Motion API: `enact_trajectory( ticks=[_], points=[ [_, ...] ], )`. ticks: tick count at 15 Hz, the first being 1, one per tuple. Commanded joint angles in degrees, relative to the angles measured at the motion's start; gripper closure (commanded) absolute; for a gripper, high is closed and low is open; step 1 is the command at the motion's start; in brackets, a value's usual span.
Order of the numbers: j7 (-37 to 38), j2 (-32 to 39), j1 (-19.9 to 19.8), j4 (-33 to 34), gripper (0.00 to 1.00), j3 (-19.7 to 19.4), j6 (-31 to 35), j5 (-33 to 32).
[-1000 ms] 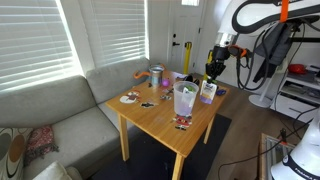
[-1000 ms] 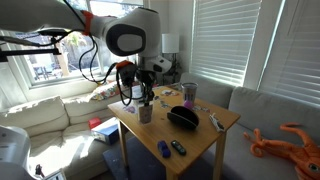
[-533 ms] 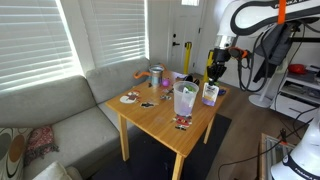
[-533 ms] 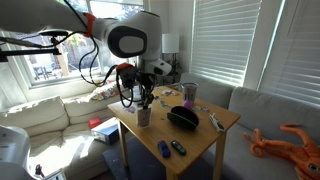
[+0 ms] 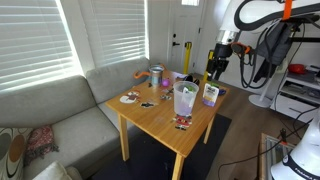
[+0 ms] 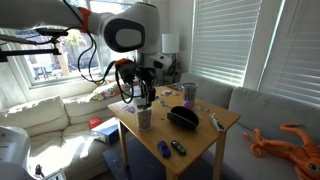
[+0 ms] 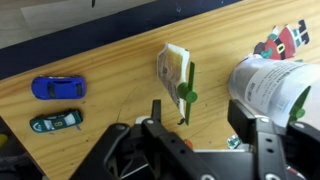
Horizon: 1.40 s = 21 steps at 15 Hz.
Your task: Remove the plastic bottles from the bucket
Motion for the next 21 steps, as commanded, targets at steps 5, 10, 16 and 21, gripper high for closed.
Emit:
enact_trajectory(
  ticks=[5,10,16,21],
  points=[
    [0.5,-2.8,1.8,4.8,0.0,1.1,-0.9,2.6],
    [3.3,0.7,4.6,8.2,0.0,4.0,1.7,5.4],
    [6.2,6.0,6.5,9.8,0.0,6.1,3.5,7.0],
    [6.1,9.0,7.1,10.5,0.0,6.6,3.8,7.9]
  ],
)
